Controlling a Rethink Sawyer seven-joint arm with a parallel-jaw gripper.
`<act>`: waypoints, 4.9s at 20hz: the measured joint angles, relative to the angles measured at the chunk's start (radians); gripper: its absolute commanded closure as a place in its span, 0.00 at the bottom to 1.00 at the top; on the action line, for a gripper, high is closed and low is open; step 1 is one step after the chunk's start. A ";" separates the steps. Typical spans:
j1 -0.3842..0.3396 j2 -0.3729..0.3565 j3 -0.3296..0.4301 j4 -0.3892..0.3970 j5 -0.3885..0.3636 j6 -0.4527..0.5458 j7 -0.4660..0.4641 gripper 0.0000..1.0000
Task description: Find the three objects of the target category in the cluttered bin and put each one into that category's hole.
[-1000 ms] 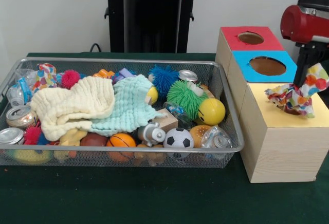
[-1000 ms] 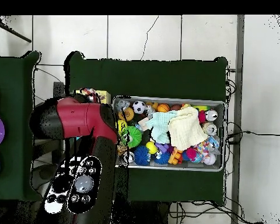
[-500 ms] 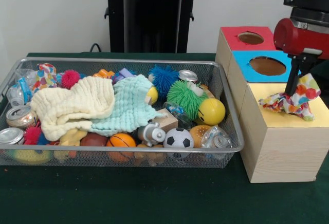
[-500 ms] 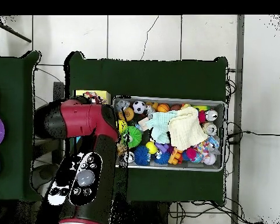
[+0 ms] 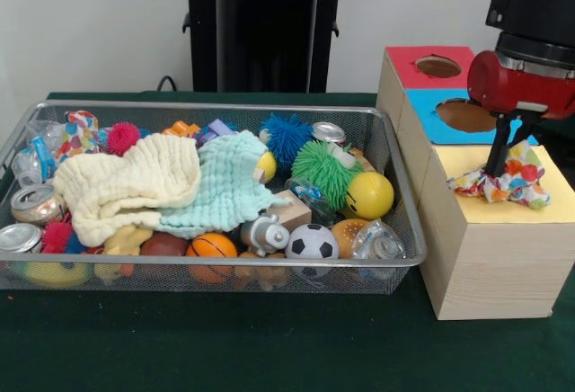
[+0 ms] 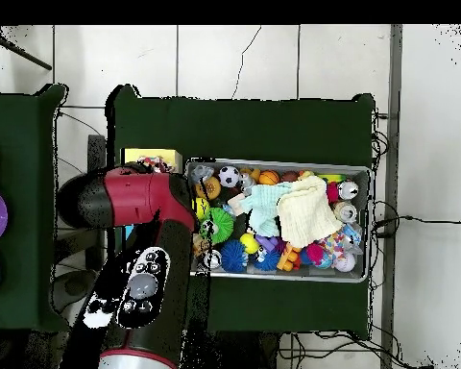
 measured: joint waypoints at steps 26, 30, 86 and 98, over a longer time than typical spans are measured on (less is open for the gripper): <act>-0.055 0.027 0.095 0.000 0.005 0.026 0.000 1.00; -0.069 0.057 0.127 0.000 0.004 0.025 0.000 1.00; 0.014 -0.003 0.028 0.012 0.006 0.017 0.000 0.00; 0.012 -0.004 0.029 0.023 0.008 0.017 0.000 0.00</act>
